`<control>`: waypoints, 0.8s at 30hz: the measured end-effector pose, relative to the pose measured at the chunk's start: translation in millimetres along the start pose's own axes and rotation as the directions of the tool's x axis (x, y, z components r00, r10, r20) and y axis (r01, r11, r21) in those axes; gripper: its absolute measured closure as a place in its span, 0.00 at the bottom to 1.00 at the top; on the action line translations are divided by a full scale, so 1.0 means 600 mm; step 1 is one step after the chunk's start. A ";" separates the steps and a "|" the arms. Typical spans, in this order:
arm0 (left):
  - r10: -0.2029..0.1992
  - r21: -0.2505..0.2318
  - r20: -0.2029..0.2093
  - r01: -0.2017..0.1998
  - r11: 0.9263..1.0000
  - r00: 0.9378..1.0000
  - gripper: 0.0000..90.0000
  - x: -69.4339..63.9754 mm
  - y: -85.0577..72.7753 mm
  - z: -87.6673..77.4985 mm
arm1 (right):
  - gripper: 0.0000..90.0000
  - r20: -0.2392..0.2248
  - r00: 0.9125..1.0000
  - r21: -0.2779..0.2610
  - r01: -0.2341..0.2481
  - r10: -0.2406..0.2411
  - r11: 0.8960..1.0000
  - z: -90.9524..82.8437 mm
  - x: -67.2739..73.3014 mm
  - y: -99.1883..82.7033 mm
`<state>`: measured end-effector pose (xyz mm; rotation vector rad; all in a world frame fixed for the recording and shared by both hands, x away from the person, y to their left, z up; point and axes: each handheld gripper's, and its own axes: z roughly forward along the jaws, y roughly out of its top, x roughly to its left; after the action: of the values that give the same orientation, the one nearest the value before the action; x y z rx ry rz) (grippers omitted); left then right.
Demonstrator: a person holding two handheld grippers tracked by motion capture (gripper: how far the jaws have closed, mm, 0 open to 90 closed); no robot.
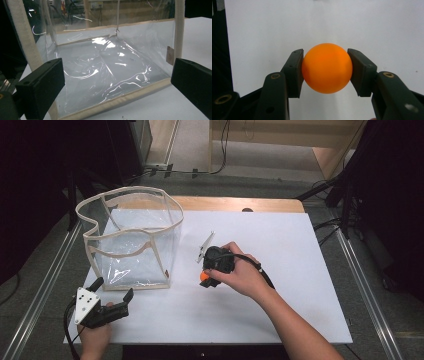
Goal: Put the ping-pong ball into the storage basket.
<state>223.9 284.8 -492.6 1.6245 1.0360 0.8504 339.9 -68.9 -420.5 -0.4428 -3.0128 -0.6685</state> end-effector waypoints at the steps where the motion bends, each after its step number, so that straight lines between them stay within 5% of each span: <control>1: 0.001 0.000 0.000 -0.001 1.000 1.000 0.00 0.000 0.000 0.000 | 0.53 -0.002 1.000 0.000 -0.004 0.004 1.000 -0.001 -0.001 0.002; 24: 0.002 0.000 0.003 -0.002 1.000 1.000 0.00 0.000 0.000 0.000 | 0.53 -0.011 0.999 0.003 0.040 -0.040 0.999 -0.042 -0.019 0.048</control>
<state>224.0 284.9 -492.4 1.6268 1.0328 0.8490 357.8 -57.7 -386.6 -0.3788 -3.0196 -0.6659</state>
